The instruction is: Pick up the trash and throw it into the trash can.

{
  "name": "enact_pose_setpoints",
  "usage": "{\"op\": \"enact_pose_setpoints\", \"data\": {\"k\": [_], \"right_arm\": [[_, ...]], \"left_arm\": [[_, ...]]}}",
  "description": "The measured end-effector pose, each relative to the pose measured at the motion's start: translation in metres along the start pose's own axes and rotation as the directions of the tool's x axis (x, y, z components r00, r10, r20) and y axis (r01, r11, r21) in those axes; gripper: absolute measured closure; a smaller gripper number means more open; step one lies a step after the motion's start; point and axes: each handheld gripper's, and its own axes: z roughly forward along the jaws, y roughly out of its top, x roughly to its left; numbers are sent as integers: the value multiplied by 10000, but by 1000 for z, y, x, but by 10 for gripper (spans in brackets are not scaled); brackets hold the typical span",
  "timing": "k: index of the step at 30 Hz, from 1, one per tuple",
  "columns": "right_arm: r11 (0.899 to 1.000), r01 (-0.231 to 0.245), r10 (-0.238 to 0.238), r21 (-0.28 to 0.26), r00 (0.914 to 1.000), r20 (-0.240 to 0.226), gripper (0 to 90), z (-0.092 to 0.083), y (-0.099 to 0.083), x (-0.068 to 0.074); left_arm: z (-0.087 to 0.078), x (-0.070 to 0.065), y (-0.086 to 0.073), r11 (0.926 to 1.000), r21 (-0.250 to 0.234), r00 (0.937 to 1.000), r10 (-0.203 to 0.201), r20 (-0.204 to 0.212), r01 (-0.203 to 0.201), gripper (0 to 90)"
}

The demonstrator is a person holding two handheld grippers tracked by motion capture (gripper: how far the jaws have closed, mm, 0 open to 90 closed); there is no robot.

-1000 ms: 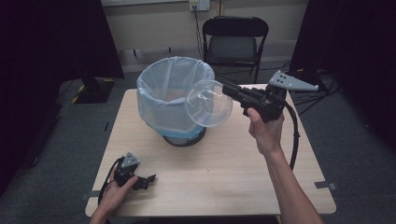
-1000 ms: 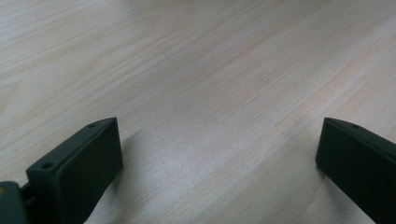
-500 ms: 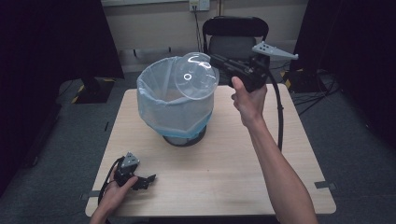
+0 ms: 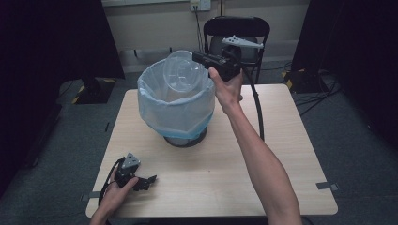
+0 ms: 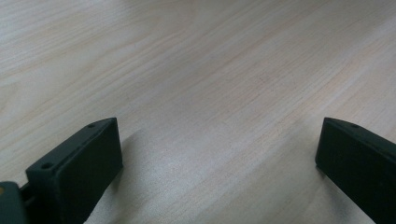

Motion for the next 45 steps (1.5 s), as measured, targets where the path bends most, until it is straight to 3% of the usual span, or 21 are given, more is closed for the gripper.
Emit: {"op": "enact_pose_setpoints", "data": {"k": [8,13,18,19,20,21,28,30,36,38,45], "right_arm": [[9972,-75,50,746,9994,333,839,20,-13,-8],[9931,-87,54,1169,9996,288,809,27,-19,-11],[9898,-110,49,1419,9991,432,587,29,-21,-13],[9898,-110,49,1419,9991,432,587,29,-21,-13],[9897,-60,-29,1427,9981,617,495,28,-21,-12],[9897,-60,-29,1427,9981,617,495,28,-21,-12],[9796,72,-290,2007,9939,1063,211,21,-20,-13],[9808,78,-312,1948,9926,1172,180,17,-21,-13],[9813,256,-547,1908,9873,1490,151,5,-17,-12],[9808,108,-398,1948,9885,1458,151,0,-17,-13],[9819,322,-622,1864,9856,1570,167,-25,-13,-5]], "left_arm": [[0,0,0,10000,-9,10000,-50,15,50,0],[0,0,0,10000,-1,10000,-36,5,36,0],[0,0,0,10000,-14,10000,-18,21,18,0],[0,0,0,10000,-14,10000,-18,21,18,0],[0,0,0,10000,2,10000,21,15,-21,0],[0,0,0,10000,-2,10000,14,15,-14,0],[0,0,0,10000,23,10000,54,11,-54,0],[0,1,0,10000,28,10000,78,-8,-78,0],[0,0,0,10000,24,10000,55,9,-55,0],[0,0,0,10000,23,10000,55,9,-55,0],[0,0,0,10000,27,10000,50,2,-50,0]]}}
